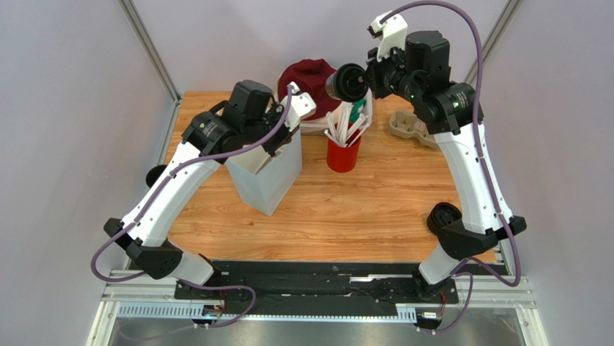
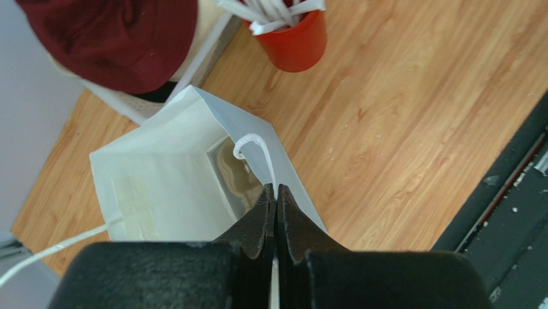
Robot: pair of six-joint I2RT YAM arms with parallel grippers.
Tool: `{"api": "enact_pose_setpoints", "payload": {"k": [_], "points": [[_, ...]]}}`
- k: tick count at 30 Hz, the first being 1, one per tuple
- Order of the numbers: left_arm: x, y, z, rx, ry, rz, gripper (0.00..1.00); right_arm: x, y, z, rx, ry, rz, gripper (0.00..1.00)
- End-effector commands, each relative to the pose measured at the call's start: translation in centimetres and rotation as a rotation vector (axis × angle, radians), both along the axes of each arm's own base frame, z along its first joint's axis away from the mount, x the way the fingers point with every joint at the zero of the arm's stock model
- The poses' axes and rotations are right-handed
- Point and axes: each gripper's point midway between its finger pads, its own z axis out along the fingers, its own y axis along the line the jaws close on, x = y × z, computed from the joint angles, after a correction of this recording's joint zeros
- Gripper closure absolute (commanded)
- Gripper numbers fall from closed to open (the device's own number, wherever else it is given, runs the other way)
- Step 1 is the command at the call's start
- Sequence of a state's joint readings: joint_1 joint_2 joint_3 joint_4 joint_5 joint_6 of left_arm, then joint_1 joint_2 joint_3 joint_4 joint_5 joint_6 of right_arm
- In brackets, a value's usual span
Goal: Pack the takeout coffee
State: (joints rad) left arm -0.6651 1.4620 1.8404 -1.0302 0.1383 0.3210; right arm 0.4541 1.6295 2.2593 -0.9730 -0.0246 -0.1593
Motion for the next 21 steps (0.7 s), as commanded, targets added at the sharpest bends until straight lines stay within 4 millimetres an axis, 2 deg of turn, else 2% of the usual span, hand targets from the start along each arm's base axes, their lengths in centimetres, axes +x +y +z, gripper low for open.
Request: {"api": "enact_pose_setpoints", "payload": {"k": [1,5,10,15,16,17,20,21], "points": [[-2.6,-1.8,2.3,-0.077,-0.009,-0.069,1.00,-0.5,1.4,2.6,0.084,-0.052,0.035,1.00],[-3.4,-3.0,2.4,-0.082,0.009,-0.110,1.00,-0.8,2.0,2.1,0.071,-0.034,0.049,1.00],[-5.1,-5.0,2.1,-0.098,0.057,-0.183,1.00,-2.2,3.3,1.5,0.059,-0.008,0.098,1.00],[-6.2,-6.6,2.9,-0.101,0.043,-0.237,0.98,-3.1,4.4,0.9,0.044,0.025,0.130,1.00],[-6.3,-6.8,2.8,-0.099,0.048,-0.241,0.94,-3.3,4.6,0.7,0.042,0.033,0.137,1.00],[-6.3,-6.9,2.8,-0.100,0.047,-0.244,0.79,-3.8,5.0,0.4,0.039,0.050,0.149,1.00],[-6.5,-7.3,2.6,-0.102,0.057,-0.258,0.46,-4.8,5.8,-0.8,0.024,0.085,0.184,1.00],[-6.5,-7.3,2.6,-0.101,0.057,-0.260,0.41,-5.0,5.9,-1.1,0.021,0.094,0.190,1.00]]}}
